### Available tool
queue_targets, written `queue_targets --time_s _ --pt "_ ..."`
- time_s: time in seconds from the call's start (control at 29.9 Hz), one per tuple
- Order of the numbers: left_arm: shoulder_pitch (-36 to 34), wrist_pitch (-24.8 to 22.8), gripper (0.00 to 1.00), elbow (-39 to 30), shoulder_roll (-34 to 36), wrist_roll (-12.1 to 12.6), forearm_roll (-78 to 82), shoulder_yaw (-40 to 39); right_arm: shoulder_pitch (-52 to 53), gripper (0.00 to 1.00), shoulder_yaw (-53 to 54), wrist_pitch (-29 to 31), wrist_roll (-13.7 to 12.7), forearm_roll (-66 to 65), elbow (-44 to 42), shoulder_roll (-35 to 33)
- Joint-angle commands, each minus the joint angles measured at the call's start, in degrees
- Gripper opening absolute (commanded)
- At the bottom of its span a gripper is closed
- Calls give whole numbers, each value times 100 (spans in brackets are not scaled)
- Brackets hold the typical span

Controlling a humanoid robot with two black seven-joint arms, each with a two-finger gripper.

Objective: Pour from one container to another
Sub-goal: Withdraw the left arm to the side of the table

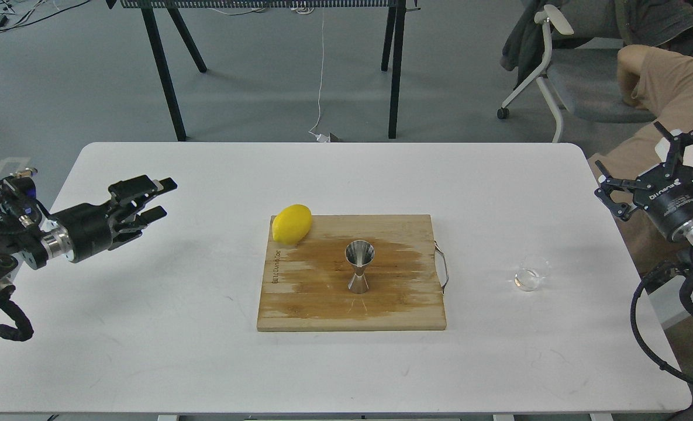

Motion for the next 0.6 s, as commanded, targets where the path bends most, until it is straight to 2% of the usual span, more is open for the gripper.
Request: queue_targets --time_s 0.0,0.13,0.2,0.57 --pt "5 -14 85 110 132 0 -1360 -129 73 99 6 0 -302 352 41 137" --pt "39 -14 86 118 220 0 -2663 -129 -93 99 -29 0 -829 1607 137 76" --pt "66 -14 86 136 220 0 -2971 -129 -356 99 -29 0 -961 2188 382 -2" --pt "136 -14 86 197 -61 0 -3315 -138 -1868 99 -29 0 -979 3974 2378 -1900"
